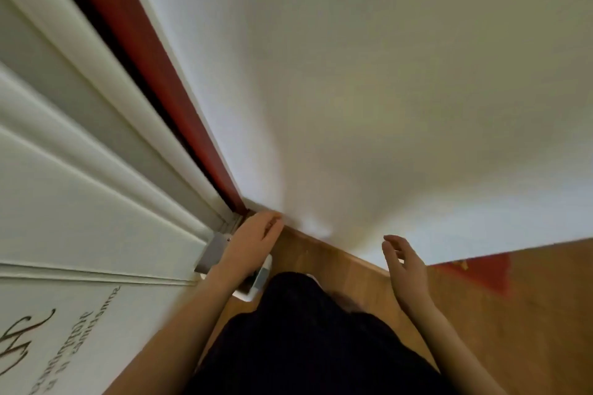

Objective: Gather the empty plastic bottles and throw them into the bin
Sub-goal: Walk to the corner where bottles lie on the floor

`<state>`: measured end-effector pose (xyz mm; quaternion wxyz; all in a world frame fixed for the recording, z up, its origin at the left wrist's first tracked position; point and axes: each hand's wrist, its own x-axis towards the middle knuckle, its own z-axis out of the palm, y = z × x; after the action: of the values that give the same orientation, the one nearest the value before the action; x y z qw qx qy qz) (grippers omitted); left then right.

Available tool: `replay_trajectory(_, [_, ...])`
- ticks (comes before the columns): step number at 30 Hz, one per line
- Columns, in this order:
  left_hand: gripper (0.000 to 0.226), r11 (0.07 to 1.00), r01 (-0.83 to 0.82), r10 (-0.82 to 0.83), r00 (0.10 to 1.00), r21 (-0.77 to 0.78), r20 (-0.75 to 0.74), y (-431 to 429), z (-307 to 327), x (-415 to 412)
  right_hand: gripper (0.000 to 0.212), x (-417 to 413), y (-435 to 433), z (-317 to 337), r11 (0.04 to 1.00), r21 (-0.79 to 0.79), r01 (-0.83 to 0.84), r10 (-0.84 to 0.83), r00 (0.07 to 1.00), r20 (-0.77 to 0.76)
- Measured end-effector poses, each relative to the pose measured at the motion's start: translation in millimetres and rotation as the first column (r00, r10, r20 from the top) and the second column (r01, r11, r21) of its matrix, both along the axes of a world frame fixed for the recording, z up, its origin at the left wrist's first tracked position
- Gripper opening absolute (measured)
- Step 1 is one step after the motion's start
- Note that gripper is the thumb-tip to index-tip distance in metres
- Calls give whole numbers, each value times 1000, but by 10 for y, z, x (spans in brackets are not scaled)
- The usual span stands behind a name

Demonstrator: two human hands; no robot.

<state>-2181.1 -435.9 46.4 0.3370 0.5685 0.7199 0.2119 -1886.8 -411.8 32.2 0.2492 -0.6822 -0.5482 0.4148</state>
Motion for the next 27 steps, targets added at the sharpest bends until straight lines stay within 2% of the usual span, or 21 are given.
replay_trajectory(4, [34,966,254,-254,967,-45,11,-155,-155,-24,19,-26,-840,-134,970,-51,236,-238,971,-23])
replay_trajectory(10, [31,868,471,-466,882,-158,67,-584,-410,-107,23,-209,-1960,-271,840,-143,523,-524,851,30])
replay_trajectory(13, [27,808,558,-552,829,-188,87,-612,-485,-10,23,-198,-2267,-270,727,-150,670,-671,740,49])
replay_trajectory(19, [26,690,707,-695,707,-156,131,-345,-453,549,23,-14,-2693,-207,495,-178,851,-856,512,68])
replay_trajectory(27, [28,462,871,-855,487,-166,176,-250,-452,1788,20,377,-3335,-164,212,-186,959,-976,217,6])
